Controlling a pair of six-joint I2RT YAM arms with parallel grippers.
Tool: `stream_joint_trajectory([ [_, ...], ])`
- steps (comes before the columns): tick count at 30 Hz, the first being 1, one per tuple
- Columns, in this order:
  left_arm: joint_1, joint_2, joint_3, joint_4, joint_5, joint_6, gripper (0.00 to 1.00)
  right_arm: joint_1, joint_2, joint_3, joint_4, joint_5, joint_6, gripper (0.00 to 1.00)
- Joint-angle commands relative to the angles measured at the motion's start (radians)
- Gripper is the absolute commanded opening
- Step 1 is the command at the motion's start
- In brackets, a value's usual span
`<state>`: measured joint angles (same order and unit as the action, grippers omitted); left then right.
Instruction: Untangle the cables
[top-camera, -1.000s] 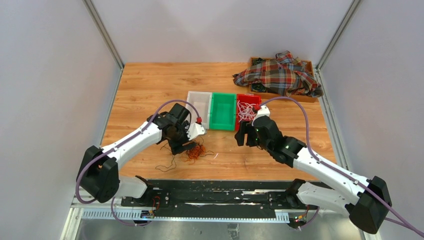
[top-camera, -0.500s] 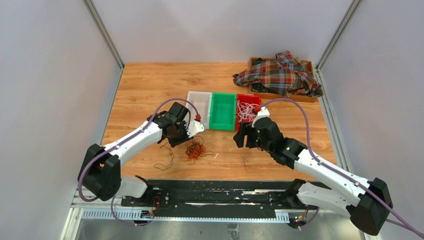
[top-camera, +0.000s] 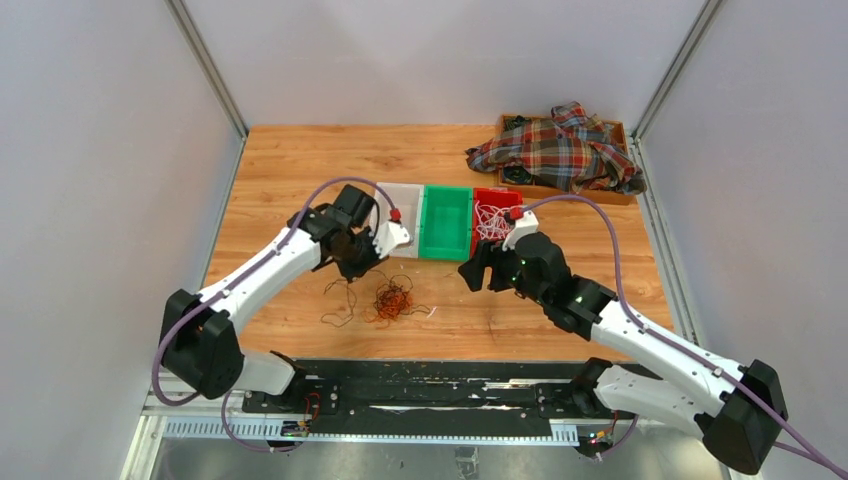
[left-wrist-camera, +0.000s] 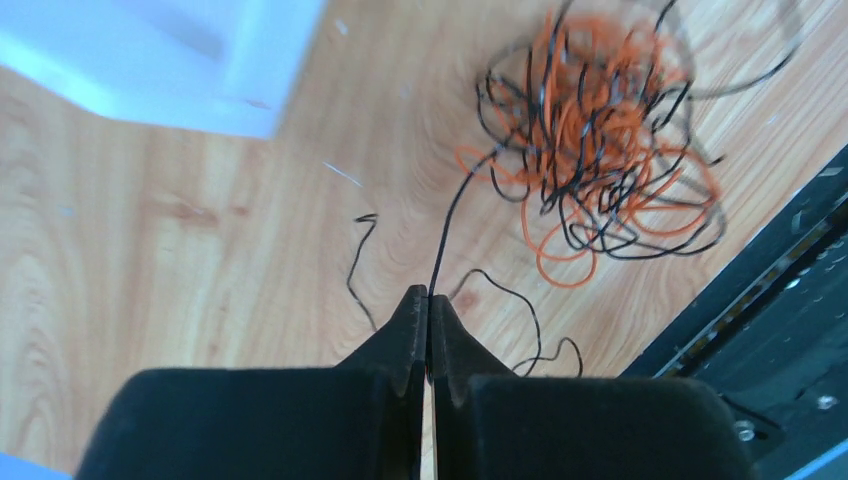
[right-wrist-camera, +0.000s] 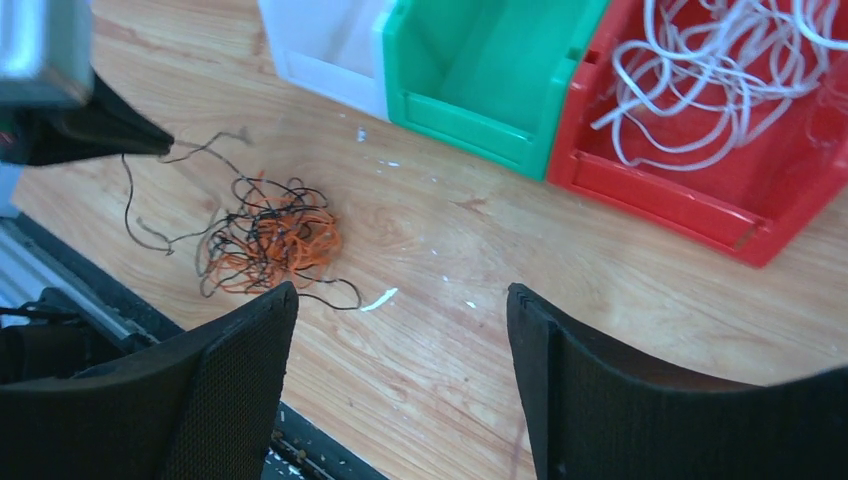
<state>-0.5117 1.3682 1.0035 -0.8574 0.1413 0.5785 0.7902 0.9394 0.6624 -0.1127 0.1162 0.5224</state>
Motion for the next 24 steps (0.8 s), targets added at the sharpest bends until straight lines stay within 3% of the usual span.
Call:
stream_joint_trajectory([
  [1, 0.009, -0.071, 0.197, -0.087, 0.113, -0.066, 0.01, -0.012, 0.002, -0.005, 0.15, -0.127, -0.057, 0.77],
  [10, 0.007, -0.181, 0.466, -0.176, 0.286, -0.118, 0.0, 0.013, 0.09, 0.058, 0.466, -0.378, -0.15, 0.81],
  [20, 0.006, -0.182, 0.561, -0.228, 0.355, -0.104, 0.0, 0.075, 0.281, 0.264, 0.519, -0.423, -0.202, 0.81],
  [24, 0.006, -0.185, 0.58, -0.228, 0.365, -0.106, 0.0, 0.097, 0.329, 0.3, 0.536, -0.456, -0.196, 0.77],
])
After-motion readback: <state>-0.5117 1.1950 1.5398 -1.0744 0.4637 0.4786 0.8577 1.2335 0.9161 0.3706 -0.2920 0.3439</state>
